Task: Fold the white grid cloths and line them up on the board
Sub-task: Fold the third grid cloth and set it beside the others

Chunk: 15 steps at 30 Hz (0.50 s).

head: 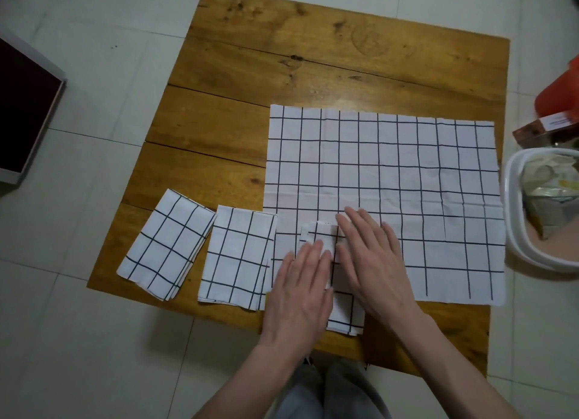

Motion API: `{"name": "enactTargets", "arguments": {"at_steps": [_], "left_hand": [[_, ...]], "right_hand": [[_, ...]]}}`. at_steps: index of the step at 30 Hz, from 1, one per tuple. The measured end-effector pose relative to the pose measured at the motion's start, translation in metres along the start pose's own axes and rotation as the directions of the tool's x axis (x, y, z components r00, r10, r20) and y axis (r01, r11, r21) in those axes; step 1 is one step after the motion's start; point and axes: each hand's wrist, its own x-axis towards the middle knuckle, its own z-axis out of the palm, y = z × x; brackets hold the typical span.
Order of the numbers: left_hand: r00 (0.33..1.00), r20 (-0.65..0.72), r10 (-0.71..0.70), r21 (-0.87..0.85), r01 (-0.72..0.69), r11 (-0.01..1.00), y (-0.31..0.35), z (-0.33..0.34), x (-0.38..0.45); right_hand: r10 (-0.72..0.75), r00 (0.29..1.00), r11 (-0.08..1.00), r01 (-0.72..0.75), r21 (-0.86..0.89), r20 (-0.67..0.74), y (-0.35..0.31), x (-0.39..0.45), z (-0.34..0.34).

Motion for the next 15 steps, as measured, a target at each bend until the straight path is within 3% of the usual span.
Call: {"name": "enactTargets", "arguments": {"at_steps": [2, 8, 15], "left_hand": [[0.999, 0.017, 0.05, 0.019, -0.05, 0.999, 0.005, 0.006, -0.001], [0.999, 0.044, 0.014, 0.003, -0.014, 1.0, 0.004, 0.014, -0.001], [1.0, 0.009, 0.012, -0.004, -0.012, 1.0, 0.0, 0.009, 0.001]], "right_hand": [[0.022, 0.999, 1.0, -0.022, -0.007, 0.045, 0.01, 0.009, -0.005], [0.022, 0.974, 0.999, -0.014, -0.037, 0.226, 0.032, 0.036, -0.01], [0.05, 0.974, 0.998, -0.043, -0.034, 0.219, 0.049, 0.071, -0.016]]}}
